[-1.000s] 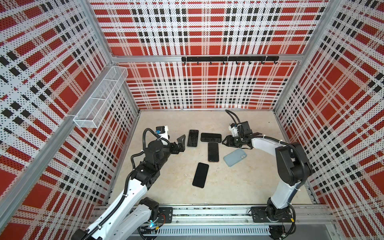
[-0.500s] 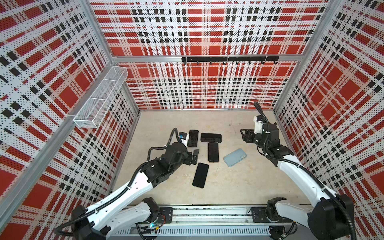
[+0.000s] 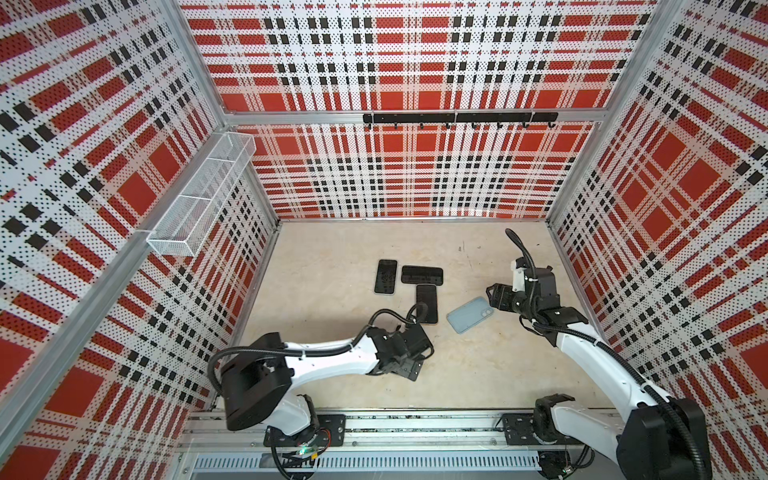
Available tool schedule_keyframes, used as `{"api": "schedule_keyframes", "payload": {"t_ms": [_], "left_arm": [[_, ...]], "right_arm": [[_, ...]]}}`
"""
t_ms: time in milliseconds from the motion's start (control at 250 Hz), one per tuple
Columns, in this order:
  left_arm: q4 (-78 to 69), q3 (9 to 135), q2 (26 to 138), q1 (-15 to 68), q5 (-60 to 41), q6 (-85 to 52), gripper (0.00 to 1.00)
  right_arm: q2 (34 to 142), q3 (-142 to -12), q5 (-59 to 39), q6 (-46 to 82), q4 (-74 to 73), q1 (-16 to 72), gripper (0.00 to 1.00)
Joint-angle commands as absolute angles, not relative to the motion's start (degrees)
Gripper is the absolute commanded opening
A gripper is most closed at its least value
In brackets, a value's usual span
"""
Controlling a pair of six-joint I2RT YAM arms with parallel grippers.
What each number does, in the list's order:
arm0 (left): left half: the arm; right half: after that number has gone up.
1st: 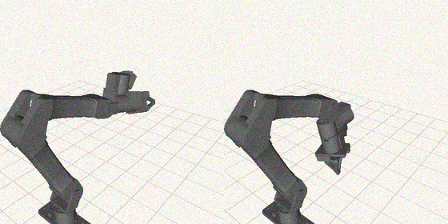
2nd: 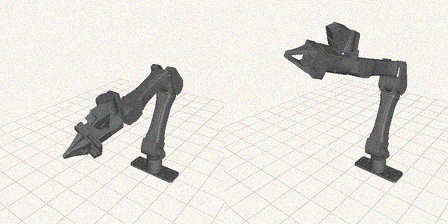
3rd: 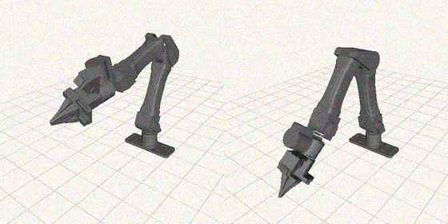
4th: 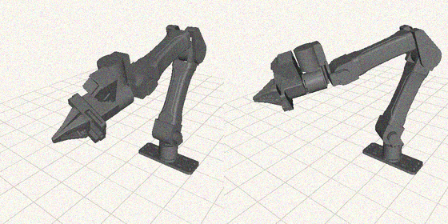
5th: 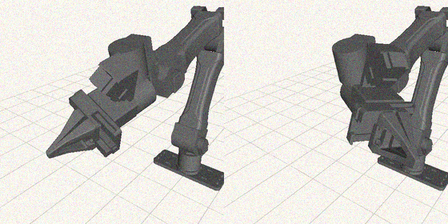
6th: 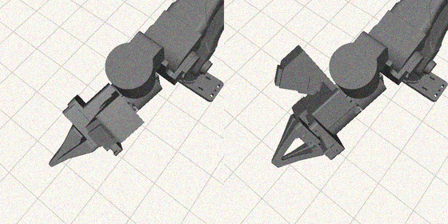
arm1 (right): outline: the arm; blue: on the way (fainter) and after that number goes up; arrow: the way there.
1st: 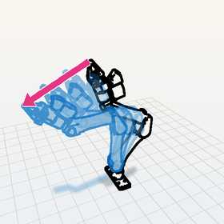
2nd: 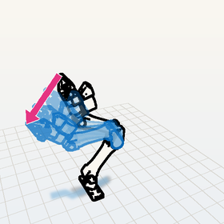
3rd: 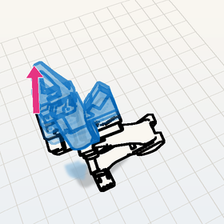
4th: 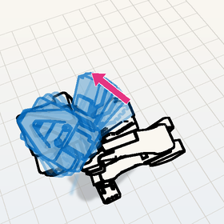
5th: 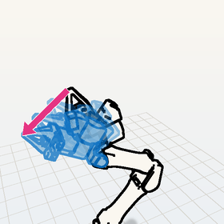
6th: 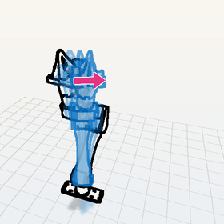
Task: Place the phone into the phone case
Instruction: 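Grasp the black phone with pink edge using the left gripper while right withdraws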
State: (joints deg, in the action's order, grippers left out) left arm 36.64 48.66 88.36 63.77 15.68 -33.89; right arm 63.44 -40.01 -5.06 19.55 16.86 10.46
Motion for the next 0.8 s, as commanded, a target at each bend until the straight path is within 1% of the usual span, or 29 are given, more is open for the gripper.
{"api": "schedule_keyframes", "payload": {"t_ms": [0, 128, 180, 220, 304, 360, 468, 556, 620, 796], "left_arm": [[38.26, 50.78, 91.53, 64.28, 18.36, -36.76, 1.00], [36.56, 51.06, 94.13, 64.16, 18.34, -36.53, 1.00], [35.81, 50.98, 95.06, 63.78, 17.57, -36.48, 0.97], [35.39, 50.81, 95.81, 63.32, 16.88, -36.69, 0.93], [34.65, 50.21, 96.98, 62.34, 15.52, -36.70, 0.78], [34.39, 49.70, 97.20, 61.81, 15.13, -36.57, 0.73], [34.28, 48.81, 96.54, 61.18, 14.90, -36.20, 0.71], [34.10, 47.96, 95.57, 60.97, 15.06, -35.70, 0.69], [33.80, 47.17, 94.48, 61.25, 15.83, -35.04, 0.68], [32.43, 44.97, 91.22, 61.48, 17.90, -33.99, 0.68]], "right_arm": [[62.56, -40.22, -5.64, 18.98, 14.64, 10.20, 0.74], [63.52, -40.43, -6.55, 19.07, 13.85, 10.20, 0.74], [63.89, -40.37, -6.90, 19.25, 13.54, 10.17, 0.74], [64.11, -40.42, -7.11, 19.25, 13.30, 10.20, 0.74], [64.34, -40.41, -7.36, 19.28, 13.25, 10.20, 0.74], [64.34, -40.43, -7.61, 19.08, 13.23, 10.19, 0.73], [64.03, -40.41, -8.44, 18.59, 13.53, 10.20, 0.73], [63.83, -40.60, -11.76, 18.11, 13.42, 10.17, 0.71], [63.94, -41.02, -16.29, 17.84, 13.46, 10.20, 0.69], [66.88, -42.25, -31.46, 20.48, 13.89, 10.32, 0.64]]}}
